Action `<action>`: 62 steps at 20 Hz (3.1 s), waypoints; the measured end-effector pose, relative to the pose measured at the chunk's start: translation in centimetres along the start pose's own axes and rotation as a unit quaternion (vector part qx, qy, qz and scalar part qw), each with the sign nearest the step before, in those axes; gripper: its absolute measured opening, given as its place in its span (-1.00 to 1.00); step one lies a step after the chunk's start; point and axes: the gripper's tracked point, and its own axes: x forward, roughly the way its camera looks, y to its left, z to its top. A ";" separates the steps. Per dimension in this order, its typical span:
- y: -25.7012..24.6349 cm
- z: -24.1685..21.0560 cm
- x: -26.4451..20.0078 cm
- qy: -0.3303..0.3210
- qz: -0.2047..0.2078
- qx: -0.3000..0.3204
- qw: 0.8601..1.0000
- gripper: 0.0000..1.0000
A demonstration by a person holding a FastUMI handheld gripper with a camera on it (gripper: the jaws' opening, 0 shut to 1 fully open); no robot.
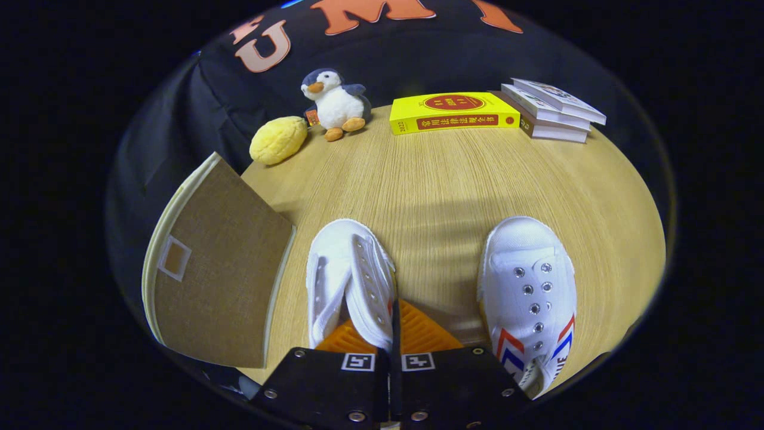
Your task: Open the storage box then place both shoes into the box .Put the left shoe in first, then the right shoe, with the right side of both shoes facing outward in a uniform manner.
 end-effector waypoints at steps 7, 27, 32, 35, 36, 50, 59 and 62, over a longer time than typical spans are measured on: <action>5.3 4.7 -6.7 -0.030 0.039 0.066 0.997 -0.99; 25.8 4.9 -1.5 0.089 0.016 0.087 0.992 -0.94; 27.6 2.2 0.9 0.128 -0.019 0.097 0.987 -0.94; 28.8 0.9 2.0 0.144 -0.004 0.112 0.983 -0.84; 29.2 0.8 2.0 0.149 0.011 0.111 0.983 -0.76; 26.1 9.8 -11.2 0.024 0.185 -0.025 0.982 0.48; 9.1 9.7 -14.3 -0.033 0.122 -0.047 0.991 0.79; 3.0 8.3 -14.5 -0.038 0.080 -0.050 0.995 0.86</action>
